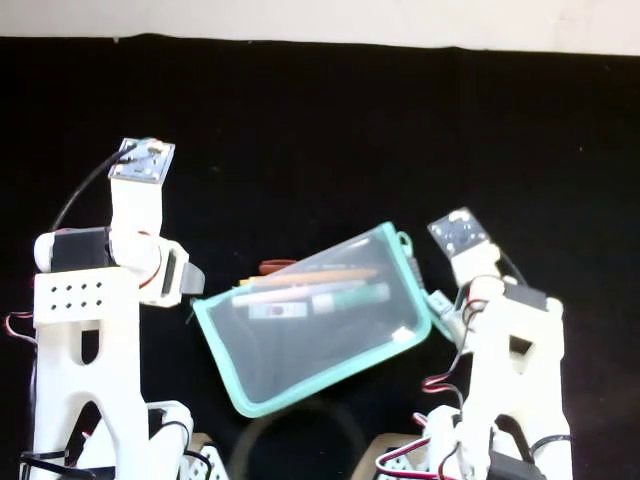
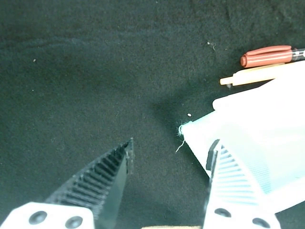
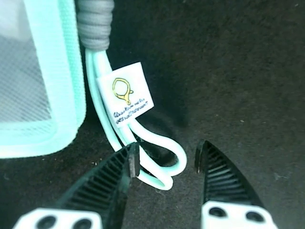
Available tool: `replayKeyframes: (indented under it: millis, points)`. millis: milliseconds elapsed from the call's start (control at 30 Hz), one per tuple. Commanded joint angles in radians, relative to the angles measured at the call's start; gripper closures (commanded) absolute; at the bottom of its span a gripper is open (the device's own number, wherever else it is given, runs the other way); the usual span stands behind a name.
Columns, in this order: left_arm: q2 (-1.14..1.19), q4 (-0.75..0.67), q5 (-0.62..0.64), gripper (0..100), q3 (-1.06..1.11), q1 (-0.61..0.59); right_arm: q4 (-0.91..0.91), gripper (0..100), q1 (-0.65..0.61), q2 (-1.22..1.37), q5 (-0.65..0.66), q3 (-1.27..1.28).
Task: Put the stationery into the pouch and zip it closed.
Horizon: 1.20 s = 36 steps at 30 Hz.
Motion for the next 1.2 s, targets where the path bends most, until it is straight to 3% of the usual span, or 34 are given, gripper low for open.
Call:
replayKeyframes:
  millis: [0, 833, 967, 1167]
  points:
    - [0.001, 0.008, -0.005, 73, -0.004, 0.004, -0.047, 79.3, -0.005, 0.001, 0.025, 0.008]
    - [0.001, 0.008, -0.003, 73, -0.004, 0.004, -0.133, 85.2, -0.01, 0.001, 0.026, 0.073]
    - [0.001, 0.008, -0.003, 73, -0.004, 0.004, -0.133, 99.4, -0.008, -0.001, 0.025, 0.071]
    - [0.001, 0.008, -0.003, 73, -0.004, 0.004, -0.13, 99.0, -0.005, -0.013, 0.011, 0.054]
